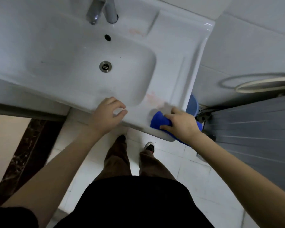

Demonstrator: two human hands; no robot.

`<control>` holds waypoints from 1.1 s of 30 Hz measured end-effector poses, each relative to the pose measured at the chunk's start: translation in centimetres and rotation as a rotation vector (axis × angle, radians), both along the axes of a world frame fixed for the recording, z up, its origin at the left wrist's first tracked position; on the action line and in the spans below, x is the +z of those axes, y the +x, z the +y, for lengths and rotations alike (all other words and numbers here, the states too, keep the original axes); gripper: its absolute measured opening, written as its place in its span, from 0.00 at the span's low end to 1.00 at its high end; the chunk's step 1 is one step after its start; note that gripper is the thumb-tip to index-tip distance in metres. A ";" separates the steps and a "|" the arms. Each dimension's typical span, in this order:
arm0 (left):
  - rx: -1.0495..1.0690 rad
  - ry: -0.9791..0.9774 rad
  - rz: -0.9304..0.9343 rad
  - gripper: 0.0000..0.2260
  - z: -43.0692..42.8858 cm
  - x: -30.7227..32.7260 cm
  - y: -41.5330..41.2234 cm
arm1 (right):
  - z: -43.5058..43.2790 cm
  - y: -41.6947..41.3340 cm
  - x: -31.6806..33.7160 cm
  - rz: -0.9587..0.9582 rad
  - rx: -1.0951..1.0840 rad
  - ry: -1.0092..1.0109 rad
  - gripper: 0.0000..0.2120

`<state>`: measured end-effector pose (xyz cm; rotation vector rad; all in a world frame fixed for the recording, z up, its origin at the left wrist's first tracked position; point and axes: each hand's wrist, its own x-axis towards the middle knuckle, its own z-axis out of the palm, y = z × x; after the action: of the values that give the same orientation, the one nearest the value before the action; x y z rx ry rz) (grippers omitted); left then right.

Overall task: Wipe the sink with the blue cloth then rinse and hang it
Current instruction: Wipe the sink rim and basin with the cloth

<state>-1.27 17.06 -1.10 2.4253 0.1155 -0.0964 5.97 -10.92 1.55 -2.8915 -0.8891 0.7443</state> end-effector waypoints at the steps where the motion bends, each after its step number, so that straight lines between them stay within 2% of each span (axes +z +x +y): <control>1: -0.038 -0.016 0.029 0.15 -2.2 -0.4 -0.1 | 0.0 0.4 0.0 -0.004 -0.003 -0.011 0.19; 5: -0.085 0.141 -0.025 0.15 -5.3 -2.4 -0.6 | -0.1 5.3 -0.2 -0.065 0.011 -0.037 0.19; 10: -0.048 0.073 -0.107 0.14 -4.6 -3.1 -0.7 | 0.1 16.3 -0.2 -0.219 -0.212 -0.035 0.18; 13: -0.016 0.030 -0.121 0.15 -4.7 -3.2 -0.6 | -0.1 13.9 -0.2 -0.148 -0.126 0.009 0.18; 17: 0.011 0.044 -0.135 0.15 -5.2 -2.7 -0.3 | -2.3 6.2 0.1 0.089 0.057 0.125 0.17; 19: 0.028 0.048 -0.120 0.14 -5.4 -2.4 -0.3 | -2.3 6.2 0.0 0.126 0.103 0.119 0.16; 23: 0.053 0.067 -0.086 0.13 -5.6 -2.5 -0.4 | -1.8 11.5 -0.6 0.045 0.117 0.079 0.17; 28: 0.040 0.065 -0.099 0.13 -5.6 -2.8 -0.6 | -0.8 21.5 -0.8 -0.147 -0.202 0.039 0.20; 31: 0.036 0.063 -0.090 0.13 -5.5 -2.7 -0.6 | 0.0 18.2 -0.3 -0.166 -0.113 -0.004 0.20; 33: 0.029 0.064 -0.092 0.14 -5.4 -2.6 -0.7 | -0.5 13.3 0.4 -0.058 0.028 0.015 0.19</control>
<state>-2.02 11.64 -3.74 2.4867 0.1134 0.0323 19.31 -11.38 1.91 -2.9070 -0.9386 0.6562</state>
